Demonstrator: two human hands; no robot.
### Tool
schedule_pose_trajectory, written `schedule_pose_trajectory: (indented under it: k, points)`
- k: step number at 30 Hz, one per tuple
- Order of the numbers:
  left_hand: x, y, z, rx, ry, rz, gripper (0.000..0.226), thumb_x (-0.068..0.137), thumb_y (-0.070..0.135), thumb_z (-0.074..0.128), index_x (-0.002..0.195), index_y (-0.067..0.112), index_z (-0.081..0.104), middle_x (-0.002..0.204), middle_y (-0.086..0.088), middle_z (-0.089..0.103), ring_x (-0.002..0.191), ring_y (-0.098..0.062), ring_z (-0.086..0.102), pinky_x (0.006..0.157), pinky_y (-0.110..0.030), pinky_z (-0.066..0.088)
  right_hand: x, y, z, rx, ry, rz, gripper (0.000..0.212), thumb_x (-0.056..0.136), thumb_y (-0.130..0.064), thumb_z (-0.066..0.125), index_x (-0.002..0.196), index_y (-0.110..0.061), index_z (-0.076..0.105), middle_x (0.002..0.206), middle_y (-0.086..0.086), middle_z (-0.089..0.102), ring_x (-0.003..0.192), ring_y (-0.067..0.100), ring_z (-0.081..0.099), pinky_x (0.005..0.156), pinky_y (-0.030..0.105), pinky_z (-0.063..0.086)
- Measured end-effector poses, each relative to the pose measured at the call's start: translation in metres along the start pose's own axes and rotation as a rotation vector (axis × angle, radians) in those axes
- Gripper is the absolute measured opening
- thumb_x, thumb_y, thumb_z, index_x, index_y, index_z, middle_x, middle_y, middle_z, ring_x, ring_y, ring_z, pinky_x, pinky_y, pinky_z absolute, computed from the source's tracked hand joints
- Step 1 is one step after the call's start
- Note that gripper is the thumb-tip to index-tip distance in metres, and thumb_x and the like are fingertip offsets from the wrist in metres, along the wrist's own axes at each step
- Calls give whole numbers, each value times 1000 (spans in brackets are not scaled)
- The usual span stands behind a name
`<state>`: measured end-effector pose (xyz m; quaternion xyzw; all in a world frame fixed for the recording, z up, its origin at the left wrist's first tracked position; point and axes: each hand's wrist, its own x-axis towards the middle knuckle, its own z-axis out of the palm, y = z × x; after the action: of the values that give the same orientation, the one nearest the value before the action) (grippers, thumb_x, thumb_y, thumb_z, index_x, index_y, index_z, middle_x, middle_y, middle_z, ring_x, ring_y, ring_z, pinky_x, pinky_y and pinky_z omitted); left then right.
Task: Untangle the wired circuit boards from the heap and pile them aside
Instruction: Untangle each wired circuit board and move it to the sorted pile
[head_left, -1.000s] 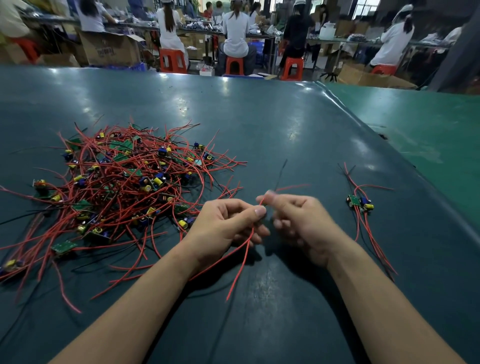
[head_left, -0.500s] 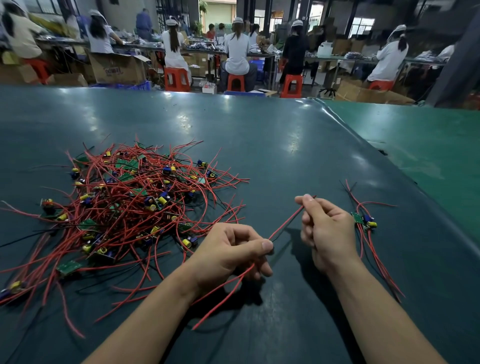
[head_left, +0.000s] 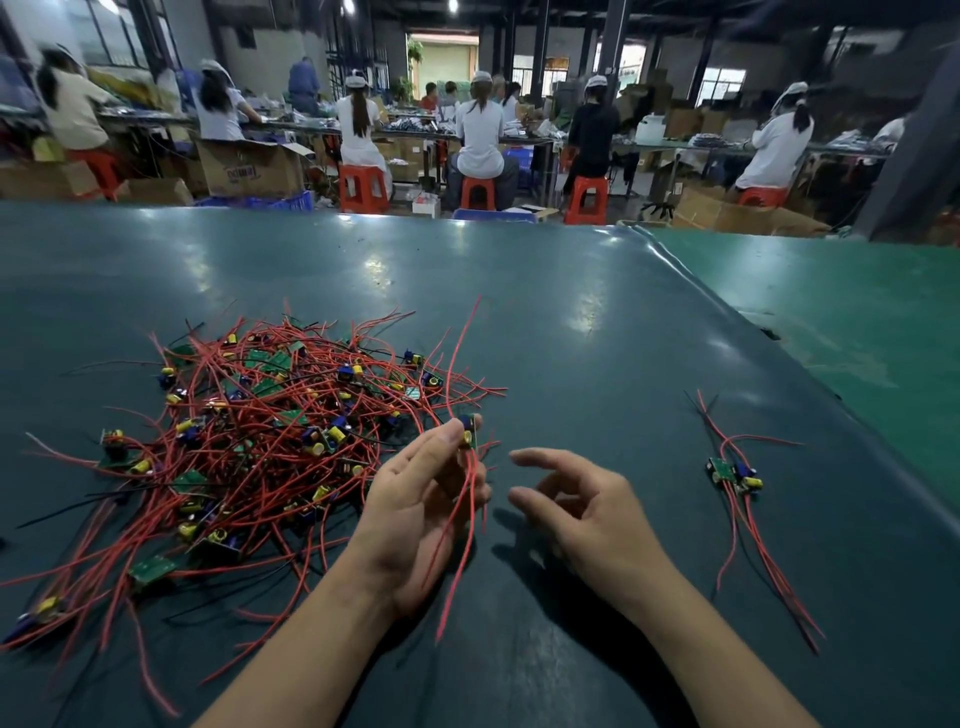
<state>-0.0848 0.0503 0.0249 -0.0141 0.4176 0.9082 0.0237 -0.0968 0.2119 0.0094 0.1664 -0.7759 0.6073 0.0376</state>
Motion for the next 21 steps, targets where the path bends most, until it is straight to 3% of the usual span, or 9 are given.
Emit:
schedule_pose_trajectory:
  k: [3,5,6,8,10,13,15,18,21]
  points:
    - [0,0,0,41,5,14,16,70,26,70,81,15,68,70,-5,56,62,-16,56,63,-28,45,-4,-1,5,135,-26,-37,41,68,-41,78,109,-42,70,69,-5,59,50,10,46,49,19,37]
    - [1,-2,2,50,-12,36,5,71,21,69,73,18,73,68,-5,58,58,-13,57,54,-24,48,-5,1,9,121,-27,-90,47,68,-48,79,114,-46,69,74,-9,60,59,16,50,55,26,42]
    - [1,-3,3,57,-13,49,6,73,18,69,72,17,74,67,-5,59,56,-12,58,50,-23,49,-4,1,10,90,-20,-133,48,70,-46,79,116,-45,69,76,-11,61,62,15,52,60,28,45]
    - [2,-6,3,135,3,90,6,68,18,72,73,16,75,69,-8,62,57,-15,58,49,-23,51,-4,2,10,-50,39,-293,44,77,-34,76,120,-35,67,77,-12,62,63,3,53,61,19,45]
    - [3,-10,2,242,19,142,19,59,24,79,74,13,74,71,-10,62,58,-17,56,51,-22,48,-4,1,9,-190,137,-463,37,83,-29,74,119,-23,67,77,-6,60,59,3,49,58,13,42]
    - [3,-16,2,311,58,201,42,53,29,83,80,4,62,77,-18,58,66,-24,54,58,-30,43,-3,2,10,-287,228,-575,29,85,-19,74,112,-11,72,82,3,63,66,11,59,60,25,52]
    - [4,-18,3,312,58,192,46,54,28,82,81,2,56,79,-20,55,70,-29,46,58,-32,38,-2,3,11,-315,230,-604,34,82,-18,75,113,-4,72,88,5,66,73,10,64,65,24,54]
    - [5,-17,1,311,52,139,51,54,33,82,85,3,54,74,-18,57,58,-20,46,52,-27,37,-3,2,11,-285,263,-578,38,81,-19,74,115,-2,70,91,5,68,74,0,60,64,16,49]
    - [5,-18,-1,345,46,128,52,55,41,82,83,5,56,70,-19,58,55,-19,47,53,-28,35,-3,1,10,-200,240,-612,29,84,-10,72,112,-1,72,89,6,68,74,10,66,64,24,54]
